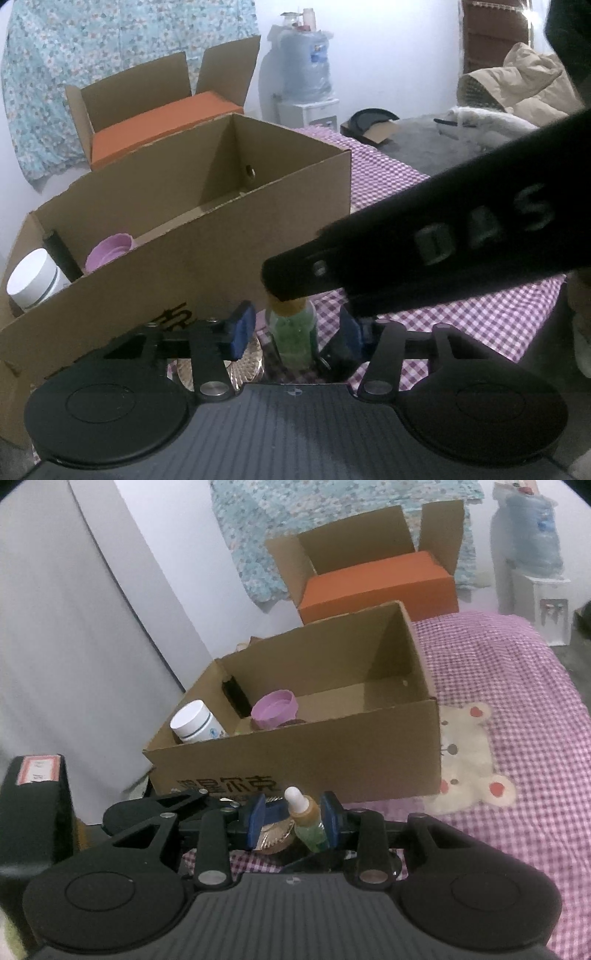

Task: Organize rigid objects
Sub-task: 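Grasp the green dropper bottle by its body with the right gripper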

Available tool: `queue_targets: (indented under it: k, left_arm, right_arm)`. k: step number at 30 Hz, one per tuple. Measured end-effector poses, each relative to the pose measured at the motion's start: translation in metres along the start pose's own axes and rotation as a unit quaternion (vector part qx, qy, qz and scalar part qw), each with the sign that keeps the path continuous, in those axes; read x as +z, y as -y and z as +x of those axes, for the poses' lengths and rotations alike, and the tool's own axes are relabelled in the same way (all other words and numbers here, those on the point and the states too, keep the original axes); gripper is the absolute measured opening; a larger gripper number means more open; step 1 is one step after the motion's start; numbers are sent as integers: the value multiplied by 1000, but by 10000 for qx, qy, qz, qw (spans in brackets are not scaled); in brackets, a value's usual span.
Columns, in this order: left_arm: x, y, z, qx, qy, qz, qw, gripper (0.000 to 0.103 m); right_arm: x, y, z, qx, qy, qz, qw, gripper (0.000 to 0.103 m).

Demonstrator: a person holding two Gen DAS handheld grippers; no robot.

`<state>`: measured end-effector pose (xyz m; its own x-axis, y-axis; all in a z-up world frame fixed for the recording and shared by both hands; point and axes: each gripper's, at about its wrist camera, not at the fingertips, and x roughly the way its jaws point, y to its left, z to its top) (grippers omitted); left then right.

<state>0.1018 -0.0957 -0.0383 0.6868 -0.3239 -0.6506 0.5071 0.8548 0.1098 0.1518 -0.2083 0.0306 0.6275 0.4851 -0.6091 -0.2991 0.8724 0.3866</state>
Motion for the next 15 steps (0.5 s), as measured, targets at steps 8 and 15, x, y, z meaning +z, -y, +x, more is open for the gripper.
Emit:
queue_targets:
  k: [8,15]
  left_arm:
    - [-2,1,-3,-41,-10,90,10000,41]
    - [2,-2,7,-35,-207,214,9995,42]
  right_arm:
    - [3,6,15,50,-96,27,9999,25]
    - [3,10,16,152,-142,116,9997,21]
